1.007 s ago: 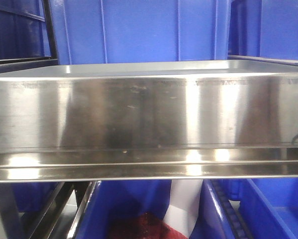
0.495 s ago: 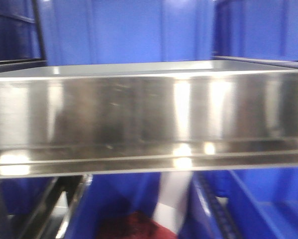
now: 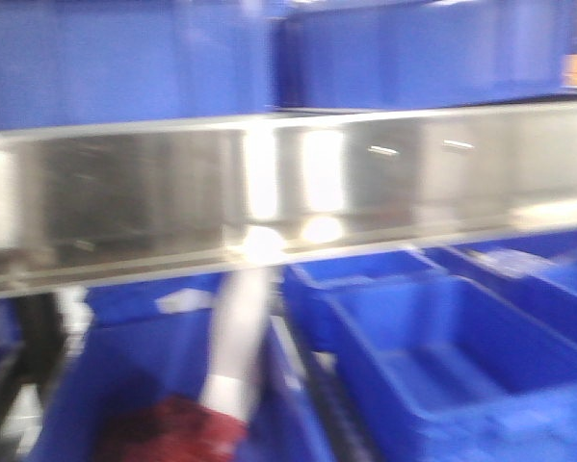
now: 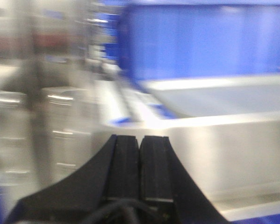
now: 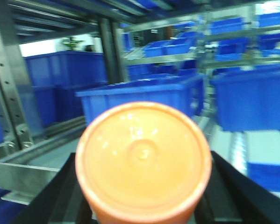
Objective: Grab orange capacitor from left shelf to right conveyor
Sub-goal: 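Drive the base to the conveyor while holding the cylinder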
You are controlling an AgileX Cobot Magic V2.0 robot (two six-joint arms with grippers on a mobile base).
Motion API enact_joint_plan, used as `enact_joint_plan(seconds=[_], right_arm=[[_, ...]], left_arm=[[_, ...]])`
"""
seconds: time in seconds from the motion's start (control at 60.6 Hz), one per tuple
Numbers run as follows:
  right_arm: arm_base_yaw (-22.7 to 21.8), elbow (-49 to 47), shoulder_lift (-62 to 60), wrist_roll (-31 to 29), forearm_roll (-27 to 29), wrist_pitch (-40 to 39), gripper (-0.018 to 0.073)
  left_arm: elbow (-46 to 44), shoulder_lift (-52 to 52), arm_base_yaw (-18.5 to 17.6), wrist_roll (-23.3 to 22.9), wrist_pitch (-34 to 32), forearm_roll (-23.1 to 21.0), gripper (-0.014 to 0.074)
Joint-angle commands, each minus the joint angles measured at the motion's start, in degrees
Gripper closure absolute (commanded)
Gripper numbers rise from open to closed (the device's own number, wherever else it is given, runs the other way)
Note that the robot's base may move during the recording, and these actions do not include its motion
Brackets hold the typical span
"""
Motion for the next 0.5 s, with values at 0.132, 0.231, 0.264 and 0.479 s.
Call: enact_joint_plan(seconds=[0.132,0.231,0.264,0.479], right_arm=[[0.0,-1.5,0.8,-0.7,-0.7,-5.3,0.0511],[0.0,-1.5,0.8,-0.7,-0.7,-5.3,0.0511],[0.0,-1.5,0.8,-0.7,-0.7,-5.3,0.0511],[0.0,-1.5,0.8,-0.7,-0.7,-5.3,0.0511]], left_arm=[[1.2,-0.5,0.0,0.0,-5.1,-0.1,0.0722],[1.2,-0.5,0.0,0.0,-5.1,-0.1,0.0722],[1.2,-0.5,0.0,0.0,-5.1,-0.1,0.0722],[1.2,-0.5,0.0,0.0,-5.1,-0.1,0.0722]])
